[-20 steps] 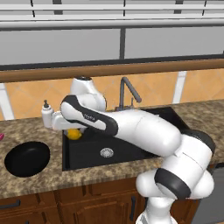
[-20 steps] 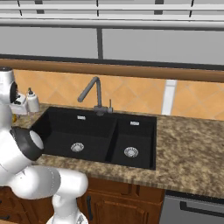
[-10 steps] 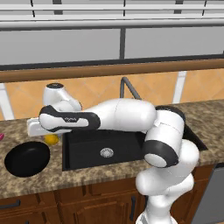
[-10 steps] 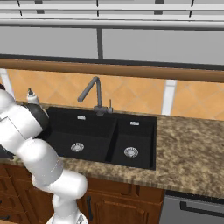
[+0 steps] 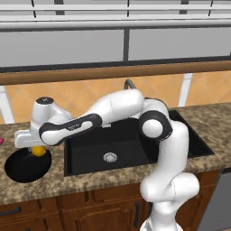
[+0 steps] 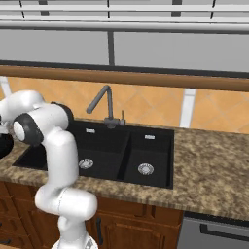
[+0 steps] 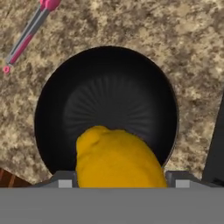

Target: Pick the lemon from the sink and place it in the bowl. Then pick the bowl and place it in the microwave. Then close the microwave door and press the start button.

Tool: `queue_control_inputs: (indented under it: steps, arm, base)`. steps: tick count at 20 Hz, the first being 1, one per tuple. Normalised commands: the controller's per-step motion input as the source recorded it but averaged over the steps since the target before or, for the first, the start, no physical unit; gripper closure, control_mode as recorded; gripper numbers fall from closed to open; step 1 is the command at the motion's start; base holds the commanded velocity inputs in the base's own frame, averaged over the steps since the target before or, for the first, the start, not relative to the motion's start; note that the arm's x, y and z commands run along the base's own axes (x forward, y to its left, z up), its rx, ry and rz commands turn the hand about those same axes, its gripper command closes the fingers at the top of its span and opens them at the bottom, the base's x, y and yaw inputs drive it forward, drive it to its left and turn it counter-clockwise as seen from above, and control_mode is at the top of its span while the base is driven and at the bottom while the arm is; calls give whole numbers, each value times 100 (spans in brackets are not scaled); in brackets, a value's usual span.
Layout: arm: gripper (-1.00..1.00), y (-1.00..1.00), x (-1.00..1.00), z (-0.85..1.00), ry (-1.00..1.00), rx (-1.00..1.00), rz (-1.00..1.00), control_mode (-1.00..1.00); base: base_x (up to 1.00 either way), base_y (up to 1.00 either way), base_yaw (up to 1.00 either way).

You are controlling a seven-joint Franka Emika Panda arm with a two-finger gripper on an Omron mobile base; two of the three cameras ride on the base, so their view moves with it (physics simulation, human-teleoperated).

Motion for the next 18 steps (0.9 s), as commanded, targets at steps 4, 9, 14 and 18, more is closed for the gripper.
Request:
queue_control_inputs:
  steps: [4,9,14,18]
  arm:
    - [100,39,2,-16,2,-2,-2,-100]
    - [100,11,0,-2,5,-3,-2,-100]
    - [100,0,0,-36,2,-2,0,-100]
    - [100,0,5,-39,0,0,0,-100]
  base:
    - [0,0,0]
    - [0,0,0]
    - [0,0,0]
    - [0,0,0]
